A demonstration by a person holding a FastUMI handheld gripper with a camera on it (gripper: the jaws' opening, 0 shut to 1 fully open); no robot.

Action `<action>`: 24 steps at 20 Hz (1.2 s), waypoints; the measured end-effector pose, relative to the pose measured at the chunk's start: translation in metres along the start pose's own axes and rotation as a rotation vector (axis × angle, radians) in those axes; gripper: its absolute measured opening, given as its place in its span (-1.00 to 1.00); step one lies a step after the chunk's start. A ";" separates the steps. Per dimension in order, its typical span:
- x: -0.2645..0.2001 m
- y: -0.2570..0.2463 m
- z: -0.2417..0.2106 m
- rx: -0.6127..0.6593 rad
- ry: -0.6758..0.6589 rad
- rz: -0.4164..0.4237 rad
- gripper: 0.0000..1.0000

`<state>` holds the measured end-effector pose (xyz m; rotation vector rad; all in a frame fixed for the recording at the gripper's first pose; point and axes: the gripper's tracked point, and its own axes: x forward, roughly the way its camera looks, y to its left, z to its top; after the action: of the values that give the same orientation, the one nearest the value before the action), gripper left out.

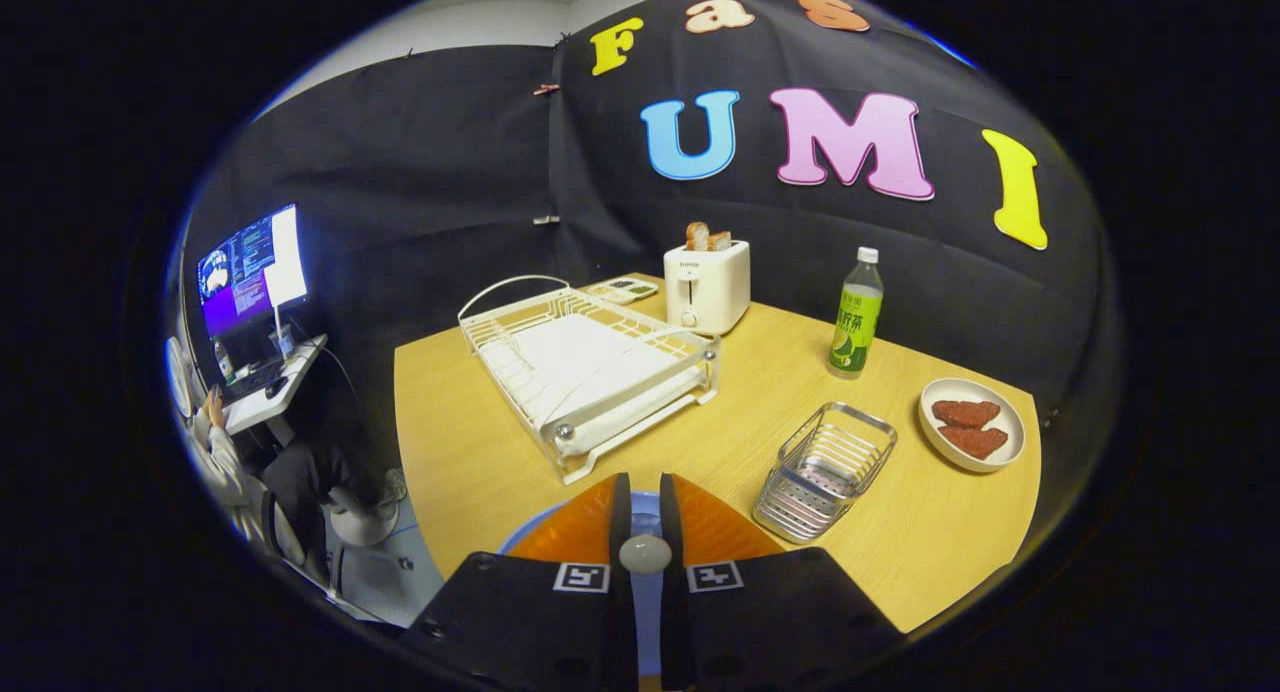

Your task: Take the plate from the dish rack, then take the spoon from the basket and place it into the plate.

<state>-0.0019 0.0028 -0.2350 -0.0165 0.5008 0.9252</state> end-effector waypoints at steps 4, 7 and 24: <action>0.002 0.006 -0.008 -0.030 0.007 0.014 -0.73; -0.001 0.006 -0.017 -0.055 0.024 0.027 -0.73; -0.027 -0.012 -0.017 0.110 0.098 -0.077 0.76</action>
<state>-0.0128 -0.0293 -0.2413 0.0181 0.6370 0.8233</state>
